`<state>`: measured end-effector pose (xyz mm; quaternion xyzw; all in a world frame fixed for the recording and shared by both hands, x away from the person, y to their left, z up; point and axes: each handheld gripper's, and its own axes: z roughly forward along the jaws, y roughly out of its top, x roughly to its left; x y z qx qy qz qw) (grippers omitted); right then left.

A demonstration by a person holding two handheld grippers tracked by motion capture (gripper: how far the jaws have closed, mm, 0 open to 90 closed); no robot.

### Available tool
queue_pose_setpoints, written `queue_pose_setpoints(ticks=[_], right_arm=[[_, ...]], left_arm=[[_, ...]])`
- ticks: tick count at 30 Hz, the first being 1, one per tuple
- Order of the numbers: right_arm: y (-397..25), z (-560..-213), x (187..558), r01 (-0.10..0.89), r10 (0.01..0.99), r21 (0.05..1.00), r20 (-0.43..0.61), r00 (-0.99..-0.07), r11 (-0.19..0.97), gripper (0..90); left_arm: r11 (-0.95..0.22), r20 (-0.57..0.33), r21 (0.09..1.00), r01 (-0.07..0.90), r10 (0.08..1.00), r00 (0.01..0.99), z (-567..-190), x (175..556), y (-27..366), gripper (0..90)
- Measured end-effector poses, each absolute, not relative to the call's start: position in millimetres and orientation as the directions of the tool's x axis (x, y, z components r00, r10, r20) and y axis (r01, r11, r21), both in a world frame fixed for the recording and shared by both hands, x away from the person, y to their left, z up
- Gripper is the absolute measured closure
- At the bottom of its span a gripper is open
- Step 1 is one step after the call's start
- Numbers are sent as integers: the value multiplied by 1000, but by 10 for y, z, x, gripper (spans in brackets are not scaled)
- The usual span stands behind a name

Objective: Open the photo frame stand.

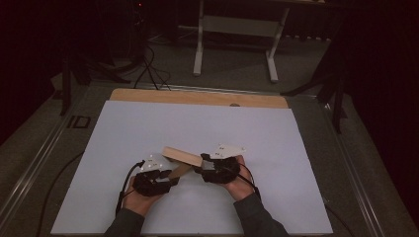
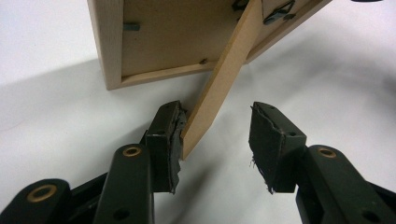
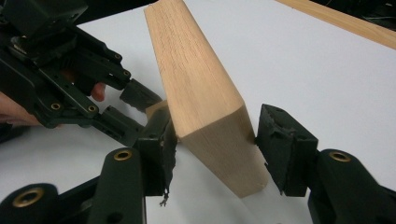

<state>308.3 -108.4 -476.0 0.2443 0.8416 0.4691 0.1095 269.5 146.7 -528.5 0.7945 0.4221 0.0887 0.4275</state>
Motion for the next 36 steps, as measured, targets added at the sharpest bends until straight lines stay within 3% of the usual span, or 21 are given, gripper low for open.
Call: queue_pose_setpoints(ticks=[27, 32, 36], right_arm=[[-993, -4704, 3067, 296, 514, 844, 28, -858, 447, 381], [-1048, -4643, 3035, 288, 521, 859, 30, -853, 422, 374], [-1078, -4612, 3020, 296, 530, 867, 45, -847, 401, 376]], left_arm=[[-248, -157, 801, 546, 792, 590, -5195, 2570, 1593, 509], [-200, -213, 810, 551, 775, 595, -5170, 2575, 1604, 509], [-202, -199, 819, 536, 777, 597, -5135, 2557, 1598, 509]])
